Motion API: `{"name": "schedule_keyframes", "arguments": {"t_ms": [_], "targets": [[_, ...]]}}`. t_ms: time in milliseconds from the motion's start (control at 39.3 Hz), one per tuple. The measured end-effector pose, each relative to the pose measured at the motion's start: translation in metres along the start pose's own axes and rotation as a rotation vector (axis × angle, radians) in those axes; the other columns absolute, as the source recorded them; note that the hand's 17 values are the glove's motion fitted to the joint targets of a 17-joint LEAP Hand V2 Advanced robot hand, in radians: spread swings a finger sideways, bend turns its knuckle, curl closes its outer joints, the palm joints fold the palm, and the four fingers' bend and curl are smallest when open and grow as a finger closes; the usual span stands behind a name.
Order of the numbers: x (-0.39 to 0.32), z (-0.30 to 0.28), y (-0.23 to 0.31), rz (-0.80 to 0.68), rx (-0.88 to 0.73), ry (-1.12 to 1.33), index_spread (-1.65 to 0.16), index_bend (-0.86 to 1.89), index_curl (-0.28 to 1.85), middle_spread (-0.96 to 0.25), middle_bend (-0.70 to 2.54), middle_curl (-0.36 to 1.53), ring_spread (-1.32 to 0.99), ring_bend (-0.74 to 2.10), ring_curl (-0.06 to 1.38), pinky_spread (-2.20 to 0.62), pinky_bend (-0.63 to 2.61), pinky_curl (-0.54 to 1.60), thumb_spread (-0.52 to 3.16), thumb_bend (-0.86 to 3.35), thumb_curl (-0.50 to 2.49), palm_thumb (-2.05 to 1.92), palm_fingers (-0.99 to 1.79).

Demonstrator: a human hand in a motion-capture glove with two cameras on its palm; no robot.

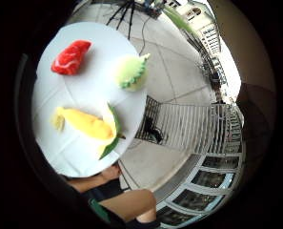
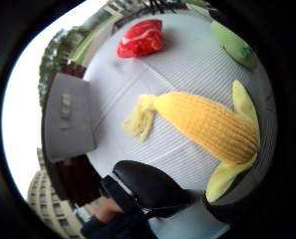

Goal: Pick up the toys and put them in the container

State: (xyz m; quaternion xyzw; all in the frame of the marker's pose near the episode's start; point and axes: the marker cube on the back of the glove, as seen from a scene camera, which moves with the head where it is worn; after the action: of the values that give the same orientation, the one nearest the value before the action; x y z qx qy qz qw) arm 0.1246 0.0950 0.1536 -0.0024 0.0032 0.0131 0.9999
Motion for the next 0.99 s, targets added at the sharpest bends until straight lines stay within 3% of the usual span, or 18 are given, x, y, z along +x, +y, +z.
{"name": "schedule_keyframes", "arguments": {"t_ms": [76, 203, 305, 407, 585, 636, 814, 992], "targets": [[0.009, 0.046, -0.001, 0.017, 0.107, -0.022, -0.20, 0.17, 0.32, -0.09, 0.19, 0.30, -0.29, 0.20, 0.19, -0.11, 0.54, 0.30, 0.90, -0.09, 0.11, -0.13, -0.01], [0.013, 0.065, 0.015, 0.004, -0.113, -0.034, -0.20, 0.16, 0.32, -0.08, 0.21, 0.31, -0.29, 0.22, 0.21, -0.09, 0.54, 0.31, 0.90, -0.08, 0.13, -0.11, 0.00], [0.015, 0.084, 0.011, 0.015, -0.051, -0.030, -0.20, 0.18, 0.33, -0.09, 0.23, 0.33, -0.29, 0.23, 0.22, -0.07, 0.51, 0.30, 0.92, -0.06, 0.14, -0.07, 0.04], [0.018, 0.088, 0.028, -0.017, -0.275, -0.016, -0.20, 0.20, 0.35, -0.10, 0.26, 0.35, -0.31, 0.27, 0.23, -0.06, 0.46, 0.29, 0.98, 0.00, 0.17, 0.03, 0.13], [0.021, 0.100, 0.028, 0.025, -0.272, -0.006, -0.21, 0.23, 0.39, -0.13, 0.30, 0.38, -0.37, 0.37, 0.28, -0.08, 0.43, 0.29, 1.11, 0.11, 0.23, 0.26, 0.32], [0.021, 0.102, 0.026, 0.039, -0.272, -0.008, -0.21, 0.21, 0.38, -0.13, 0.29, 0.38, -0.37, 0.35, 0.27, -0.07, 0.42, 0.29, 1.11, 0.08, 0.23, 0.23, 0.26], [0.021, 0.101, 0.025, 0.050, -0.233, -0.037, -0.23, 0.34, 0.42, -0.22, 0.33, 0.40, -0.48, 0.57, 0.32, -0.24, 0.54, 0.30, 1.21, 0.26, 0.32, 0.54, 0.98], [0.020, 0.093, 0.020, 0.018, -0.074, -0.040, -0.21, 0.39, 0.49, -0.24, 0.32, 0.42, -0.48, 0.65, 0.38, -0.37, 0.63, 0.35, 1.12, 0.29, 0.39, 0.67, 1.16]]}}
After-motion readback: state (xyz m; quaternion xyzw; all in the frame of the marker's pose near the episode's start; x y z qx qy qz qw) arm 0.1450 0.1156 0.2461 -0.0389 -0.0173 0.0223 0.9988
